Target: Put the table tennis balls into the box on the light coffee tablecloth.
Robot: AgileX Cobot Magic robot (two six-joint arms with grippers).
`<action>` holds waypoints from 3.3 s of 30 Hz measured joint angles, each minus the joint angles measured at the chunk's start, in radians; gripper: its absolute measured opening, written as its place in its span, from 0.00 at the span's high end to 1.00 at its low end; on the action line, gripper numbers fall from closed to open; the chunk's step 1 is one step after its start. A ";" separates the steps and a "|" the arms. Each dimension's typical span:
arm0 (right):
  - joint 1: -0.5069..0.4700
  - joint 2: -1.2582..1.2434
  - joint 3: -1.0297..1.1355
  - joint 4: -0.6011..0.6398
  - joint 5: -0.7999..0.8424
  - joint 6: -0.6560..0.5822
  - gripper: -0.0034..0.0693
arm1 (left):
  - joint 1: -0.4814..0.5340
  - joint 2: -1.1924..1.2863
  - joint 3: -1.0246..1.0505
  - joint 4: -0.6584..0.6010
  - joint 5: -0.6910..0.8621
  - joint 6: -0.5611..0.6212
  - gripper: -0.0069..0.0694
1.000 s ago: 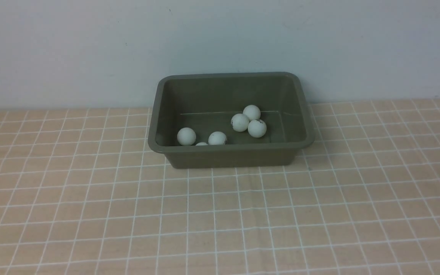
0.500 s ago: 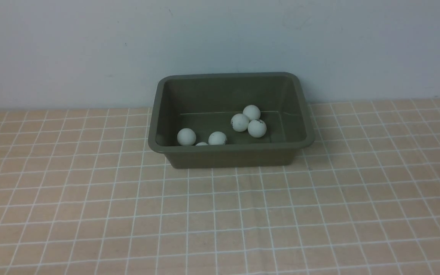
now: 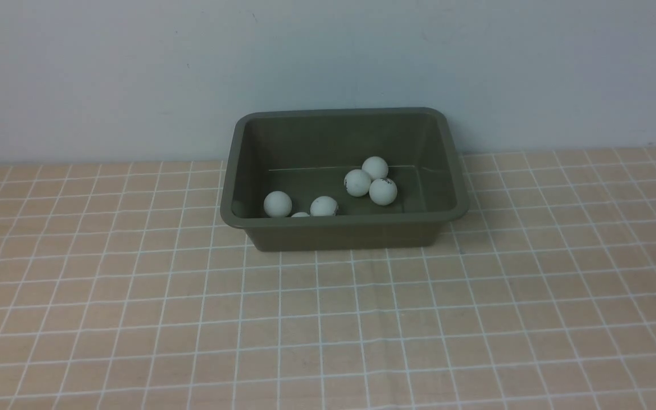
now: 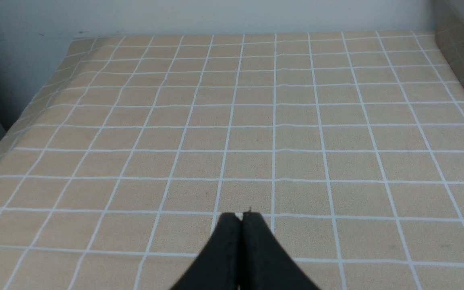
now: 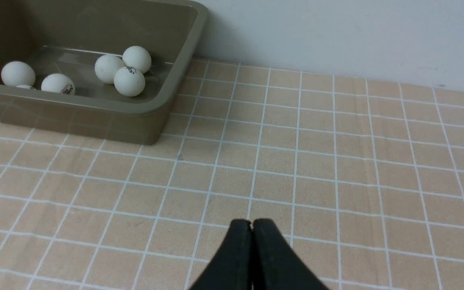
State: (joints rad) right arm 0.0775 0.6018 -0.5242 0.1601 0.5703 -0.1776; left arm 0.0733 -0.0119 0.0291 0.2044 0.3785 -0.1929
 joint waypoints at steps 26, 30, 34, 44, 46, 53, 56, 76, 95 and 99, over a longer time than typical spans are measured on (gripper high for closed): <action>-0.102 -0.151 0.115 -0.045 0.015 0.000 0.98 | 0.000 0.000 0.000 0.000 0.000 0.000 1.00; -0.102 -0.304 0.249 -0.074 -0.061 -0.002 0.98 | 0.000 0.000 0.000 0.000 0.000 0.000 1.00; -0.102 -0.454 0.393 -0.076 -0.186 -0.002 0.98 | 0.000 0.000 0.000 0.000 0.000 0.000 1.00; -0.102 -0.606 0.553 -0.046 -0.271 -0.002 0.98 | 0.000 0.000 0.000 0.000 0.000 0.000 1.00; -0.102 -0.610 0.555 -0.046 -0.271 -0.002 0.98 | 0.000 0.000 0.000 0.000 0.000 0.000 1.00; -0.102 -0.611 0.555 -0.046 -0.239 -0.002 0.98 | 0.000 0.000 0.000 0.000 0.000 0.000 1.00; -0.102 -0.611 0.555 -0.046 -0.224 -0.002 0.98 | 0.000 0.000 0.000 0.000 0.000 0.000 1.00; -0.102 -0.611 0.554 -0.047 -0.208 -0.002 0.98 | 0.000 0.000 0.000 0.000 0.000 0.000 1.00; -0.102 -0.611 0.554 -0.047 -0.207 -0.002 0.98 | 0.000 0.000 0.000 0.000 0.000 0.000 1.00; -0.102 -0.611 0.554 -0.047 -0.207 -0.002 0.98 | 0.000 0.000 0.000 0.000 0.000 0.000 1.00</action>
State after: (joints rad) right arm -0.0242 -0.0096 0.0295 0.1134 0.3633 -0.1800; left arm 0.0733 -0.0119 0.0291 0.2044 0.3785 -0.1929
